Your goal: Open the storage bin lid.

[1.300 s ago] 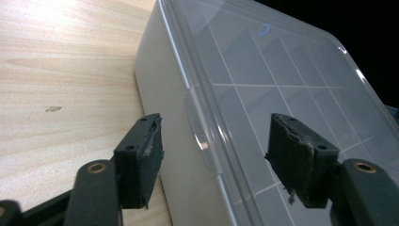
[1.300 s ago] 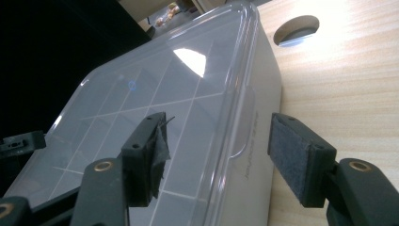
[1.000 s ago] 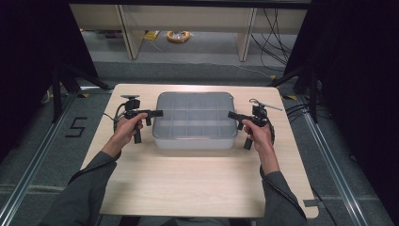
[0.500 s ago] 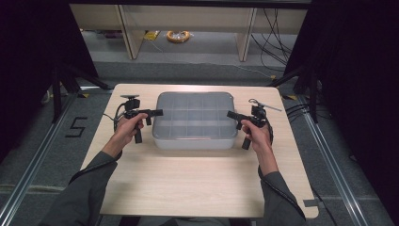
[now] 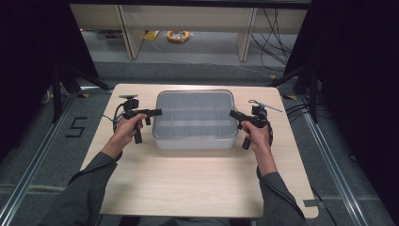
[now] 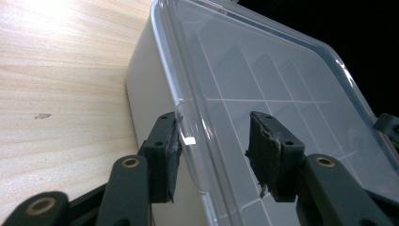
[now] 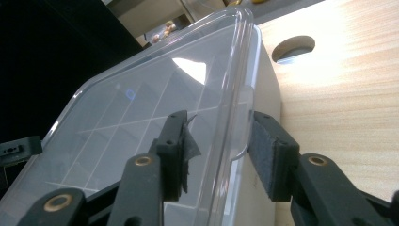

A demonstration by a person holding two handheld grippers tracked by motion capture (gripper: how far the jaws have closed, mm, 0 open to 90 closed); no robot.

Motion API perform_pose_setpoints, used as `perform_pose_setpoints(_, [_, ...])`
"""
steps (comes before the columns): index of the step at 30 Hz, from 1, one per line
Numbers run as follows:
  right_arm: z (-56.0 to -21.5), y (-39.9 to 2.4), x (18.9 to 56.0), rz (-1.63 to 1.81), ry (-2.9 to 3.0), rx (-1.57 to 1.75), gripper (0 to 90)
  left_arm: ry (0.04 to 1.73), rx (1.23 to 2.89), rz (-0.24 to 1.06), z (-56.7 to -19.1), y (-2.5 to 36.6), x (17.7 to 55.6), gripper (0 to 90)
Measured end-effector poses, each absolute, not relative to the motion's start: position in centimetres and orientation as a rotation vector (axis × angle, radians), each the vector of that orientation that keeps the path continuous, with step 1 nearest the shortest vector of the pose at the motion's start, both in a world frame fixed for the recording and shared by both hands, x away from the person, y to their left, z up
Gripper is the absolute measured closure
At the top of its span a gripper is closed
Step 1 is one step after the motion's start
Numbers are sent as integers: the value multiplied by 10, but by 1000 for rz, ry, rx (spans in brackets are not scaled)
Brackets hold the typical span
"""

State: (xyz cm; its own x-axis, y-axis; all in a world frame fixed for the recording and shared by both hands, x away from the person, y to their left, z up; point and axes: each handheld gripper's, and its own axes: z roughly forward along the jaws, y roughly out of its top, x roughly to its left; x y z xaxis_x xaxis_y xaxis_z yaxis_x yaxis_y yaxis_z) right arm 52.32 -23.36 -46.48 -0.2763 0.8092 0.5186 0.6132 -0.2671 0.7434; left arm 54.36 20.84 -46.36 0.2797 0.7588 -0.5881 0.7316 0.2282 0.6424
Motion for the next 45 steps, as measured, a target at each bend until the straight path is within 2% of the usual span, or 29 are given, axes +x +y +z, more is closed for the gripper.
perform_pose_setpoints(1, [-463, -230, 521, 1587, 1752, 1836, 602, 1443, 1504, 42, -464, 209, 543, 538])
perform_pose_setpoints(15, [-457, -225, 518, 1548, 1728, 1804, 601, 1457, 1471, 51, -458, 207, 538, 549])
perform_pose_setpoints(20, [-440, -222, 511, 1597, 1707, 1767, 613, 1446, 1470, 80, -455, 208, 534, 560])
perform_pose_setpoints(28, [-440, -227, 509, 1629, 1679, 1760, 627, 1406, 1440, 67, -442, 212, 526, 608])
perform_pose_setpoints(45, [-408, -226, 476, 1771, 1610, 1685, 657, 1350, 1385, 85, -411, 219, 479, 625])
